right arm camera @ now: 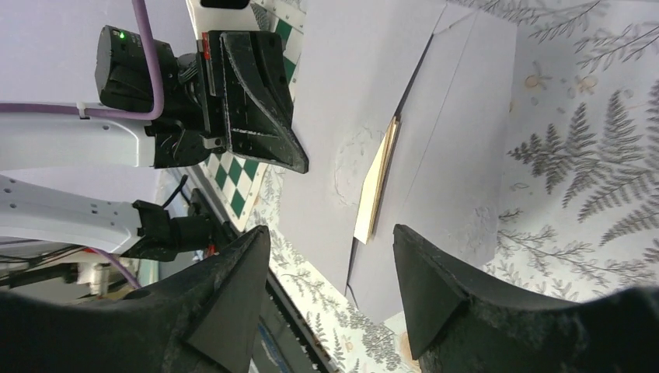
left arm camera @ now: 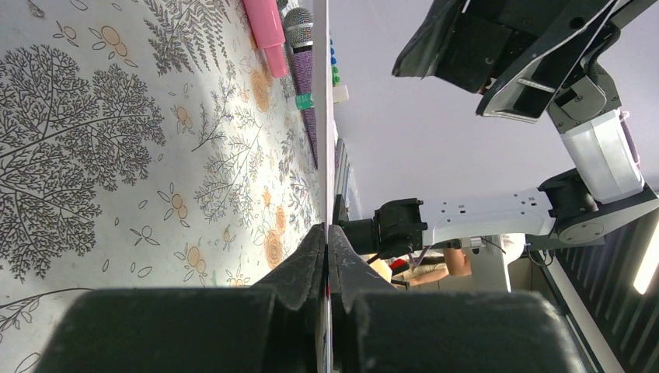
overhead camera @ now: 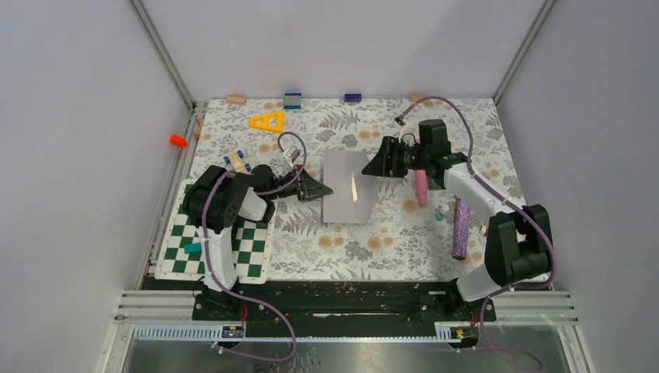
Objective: Place the letter into the envelope and seal it
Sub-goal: Place the letter in the envelope.
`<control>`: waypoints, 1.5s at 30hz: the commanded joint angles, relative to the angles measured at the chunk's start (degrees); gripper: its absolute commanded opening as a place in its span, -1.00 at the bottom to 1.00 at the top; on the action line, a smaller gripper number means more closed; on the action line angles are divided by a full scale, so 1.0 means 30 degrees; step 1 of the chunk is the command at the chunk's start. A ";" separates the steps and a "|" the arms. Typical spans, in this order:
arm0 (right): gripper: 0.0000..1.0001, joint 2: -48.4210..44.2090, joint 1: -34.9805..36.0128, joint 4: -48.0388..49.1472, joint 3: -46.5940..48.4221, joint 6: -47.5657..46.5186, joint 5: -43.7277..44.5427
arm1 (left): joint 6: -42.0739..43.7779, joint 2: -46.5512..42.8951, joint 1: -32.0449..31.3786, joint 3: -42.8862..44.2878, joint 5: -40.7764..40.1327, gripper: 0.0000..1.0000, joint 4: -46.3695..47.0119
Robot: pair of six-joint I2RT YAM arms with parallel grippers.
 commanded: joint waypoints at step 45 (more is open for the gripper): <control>0.03 0.4555 -0.1257 0.1132 0.1141 -0.0376 -0.3889 | -0.0045 0.0124 -0.0071 0.0152 0.0106 -1.00 0.1811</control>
